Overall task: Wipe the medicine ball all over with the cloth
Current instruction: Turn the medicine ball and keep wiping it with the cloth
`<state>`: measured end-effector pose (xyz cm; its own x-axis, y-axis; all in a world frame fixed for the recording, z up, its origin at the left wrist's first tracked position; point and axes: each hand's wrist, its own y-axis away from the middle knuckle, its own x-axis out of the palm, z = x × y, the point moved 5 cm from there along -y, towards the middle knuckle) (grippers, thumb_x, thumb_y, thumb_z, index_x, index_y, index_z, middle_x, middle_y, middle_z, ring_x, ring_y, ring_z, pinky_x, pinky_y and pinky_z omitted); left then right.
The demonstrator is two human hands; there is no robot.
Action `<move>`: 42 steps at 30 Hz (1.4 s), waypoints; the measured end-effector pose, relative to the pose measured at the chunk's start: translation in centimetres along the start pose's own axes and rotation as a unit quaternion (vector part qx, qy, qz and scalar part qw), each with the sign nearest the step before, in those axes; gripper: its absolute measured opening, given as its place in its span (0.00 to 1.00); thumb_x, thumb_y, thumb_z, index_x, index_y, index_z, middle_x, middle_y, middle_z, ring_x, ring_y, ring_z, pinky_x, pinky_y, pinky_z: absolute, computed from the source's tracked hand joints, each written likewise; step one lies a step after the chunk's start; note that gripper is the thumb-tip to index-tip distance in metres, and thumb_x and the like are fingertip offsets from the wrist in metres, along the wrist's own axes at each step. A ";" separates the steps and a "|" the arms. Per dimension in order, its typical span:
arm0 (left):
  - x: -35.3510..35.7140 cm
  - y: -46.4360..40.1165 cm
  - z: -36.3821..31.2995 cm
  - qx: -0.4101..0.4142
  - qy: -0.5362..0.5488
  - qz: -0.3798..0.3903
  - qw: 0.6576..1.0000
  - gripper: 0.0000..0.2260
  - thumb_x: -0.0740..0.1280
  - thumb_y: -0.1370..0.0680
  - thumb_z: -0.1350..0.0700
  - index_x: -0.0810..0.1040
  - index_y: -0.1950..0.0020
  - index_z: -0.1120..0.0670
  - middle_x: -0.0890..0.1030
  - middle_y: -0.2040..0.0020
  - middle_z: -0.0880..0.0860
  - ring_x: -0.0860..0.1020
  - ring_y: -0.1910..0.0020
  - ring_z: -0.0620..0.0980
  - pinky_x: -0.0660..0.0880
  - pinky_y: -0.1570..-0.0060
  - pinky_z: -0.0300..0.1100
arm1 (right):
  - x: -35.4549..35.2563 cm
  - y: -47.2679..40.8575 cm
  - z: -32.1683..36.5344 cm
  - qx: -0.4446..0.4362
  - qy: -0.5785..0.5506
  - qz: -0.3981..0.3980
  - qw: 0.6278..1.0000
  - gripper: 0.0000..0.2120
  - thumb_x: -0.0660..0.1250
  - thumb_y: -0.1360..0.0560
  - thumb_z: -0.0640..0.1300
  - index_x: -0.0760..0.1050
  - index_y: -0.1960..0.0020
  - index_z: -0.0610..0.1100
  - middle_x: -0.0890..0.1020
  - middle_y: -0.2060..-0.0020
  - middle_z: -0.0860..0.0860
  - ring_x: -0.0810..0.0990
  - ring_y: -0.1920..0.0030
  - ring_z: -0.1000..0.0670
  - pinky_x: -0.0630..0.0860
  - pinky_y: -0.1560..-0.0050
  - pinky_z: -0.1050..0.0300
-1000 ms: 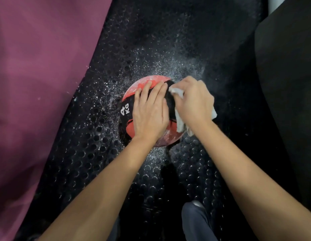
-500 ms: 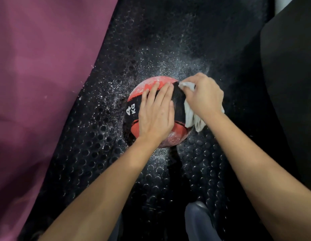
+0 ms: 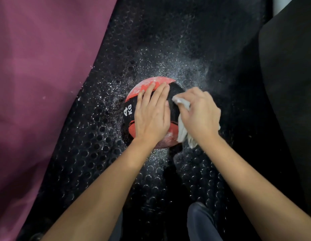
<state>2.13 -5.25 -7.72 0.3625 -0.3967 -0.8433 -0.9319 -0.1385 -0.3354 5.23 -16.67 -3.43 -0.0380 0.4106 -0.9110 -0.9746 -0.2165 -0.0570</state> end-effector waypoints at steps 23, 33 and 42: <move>-1.1 -0.5 3.7 -0.113 0.039 -0.046 0.992 0.22 0.49 0.19 0.54 0.71 0.28 0.57 0.72 0.28 0.51 0.64 0.26 0.54 0.54 0.27 0.49 | 1.3 -0.4 2.0 -0.029 -0.067 -0.043 0.996 0.07 0.68 0.25 0.43 0.81 0.51 0.52 0.78 0.54 0.56 0.73 0.55 0.50 0.64 0.69 0.59; -1.0 -0.6 3.3 -0.115 0.041 -0.052 0.991 0.22 0.50 0.19 0.54 0.72 0.29 0.57 0.72 0.29 0.52 0.66 0.27 0.54 0.56 0.27 0.52 | 1.4 0.5 0.2 0.040 -0.049 -0.060 0.996 0.07 0.68 0.26 0.43 0.81 0.50 0.52 0.78 0.53 0.56 0.73 0.54 0.50 0.60 0.67 0.60; -1.0 0.0 3.4 -0.090 0.034 -0.051 0.994 0.22 0.50 0.19 0.55 0.72 0.29 0.57 0.72 0.29 0.52 0.65 0.27 0.54 0.57 0.28 0.51 | 1.4 0.8 1.2 -0.017 -0.042 -0.070 0.997 0.07 0.70 0.28 0.41 0.82 0.51 0.51 0.79 0.55 0.55 0.74 0.56 0.49 0.61 0.70 0.62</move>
<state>1.82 -1.72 -8.31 0.4585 -0.4317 -0.7768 -0.8805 -0.3392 -0.3312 4.09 -15.17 -4.26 0.0774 0.5110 -0.8561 -0.9640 -0.1809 -0.1951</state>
